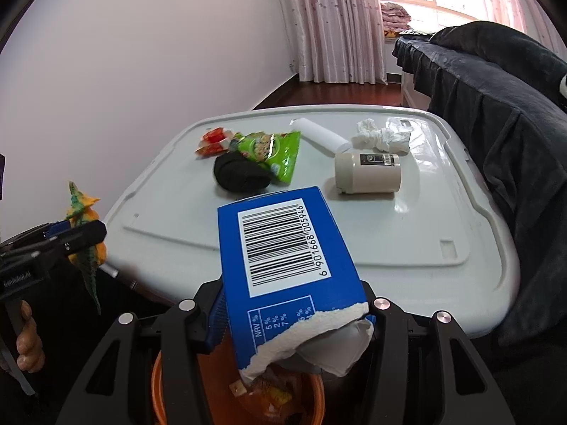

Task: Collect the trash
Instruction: 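Carry the dinosaur and the milk carton over the orange bin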

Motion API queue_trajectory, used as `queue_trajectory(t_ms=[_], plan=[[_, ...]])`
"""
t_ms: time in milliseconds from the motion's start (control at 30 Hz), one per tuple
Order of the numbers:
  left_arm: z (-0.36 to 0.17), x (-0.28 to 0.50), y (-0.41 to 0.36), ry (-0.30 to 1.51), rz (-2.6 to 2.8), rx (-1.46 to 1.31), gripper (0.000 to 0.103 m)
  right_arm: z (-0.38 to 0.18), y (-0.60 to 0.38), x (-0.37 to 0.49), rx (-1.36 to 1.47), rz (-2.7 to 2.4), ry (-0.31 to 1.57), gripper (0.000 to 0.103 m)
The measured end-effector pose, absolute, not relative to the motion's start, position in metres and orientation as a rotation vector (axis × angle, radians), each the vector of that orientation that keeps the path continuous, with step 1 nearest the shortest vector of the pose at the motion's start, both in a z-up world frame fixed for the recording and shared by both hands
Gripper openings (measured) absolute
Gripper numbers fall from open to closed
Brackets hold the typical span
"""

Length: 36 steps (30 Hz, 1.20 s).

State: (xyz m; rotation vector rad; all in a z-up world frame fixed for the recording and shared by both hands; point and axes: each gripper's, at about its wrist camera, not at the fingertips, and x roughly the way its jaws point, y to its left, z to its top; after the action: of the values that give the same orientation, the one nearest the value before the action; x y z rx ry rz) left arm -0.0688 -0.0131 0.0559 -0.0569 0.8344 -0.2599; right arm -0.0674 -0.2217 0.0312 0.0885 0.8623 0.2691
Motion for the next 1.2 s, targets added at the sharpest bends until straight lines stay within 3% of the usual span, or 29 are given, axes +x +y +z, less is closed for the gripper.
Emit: queue_trajectory(t_ms=[600, 1200], plan=[[0.029, -0.121, -0.037, 0.935, -0.357, 0.009, 0.052, 0.038, -0.222, -0.134, 0.165, 0.25, 0.922, 0.052], [0.018, -0.117, -0.038, 0.984, -0.367, -0.004, 0.052, 0.014, -0.216, -0.133, 0.174, 0.285, 1.012, 0.052]])
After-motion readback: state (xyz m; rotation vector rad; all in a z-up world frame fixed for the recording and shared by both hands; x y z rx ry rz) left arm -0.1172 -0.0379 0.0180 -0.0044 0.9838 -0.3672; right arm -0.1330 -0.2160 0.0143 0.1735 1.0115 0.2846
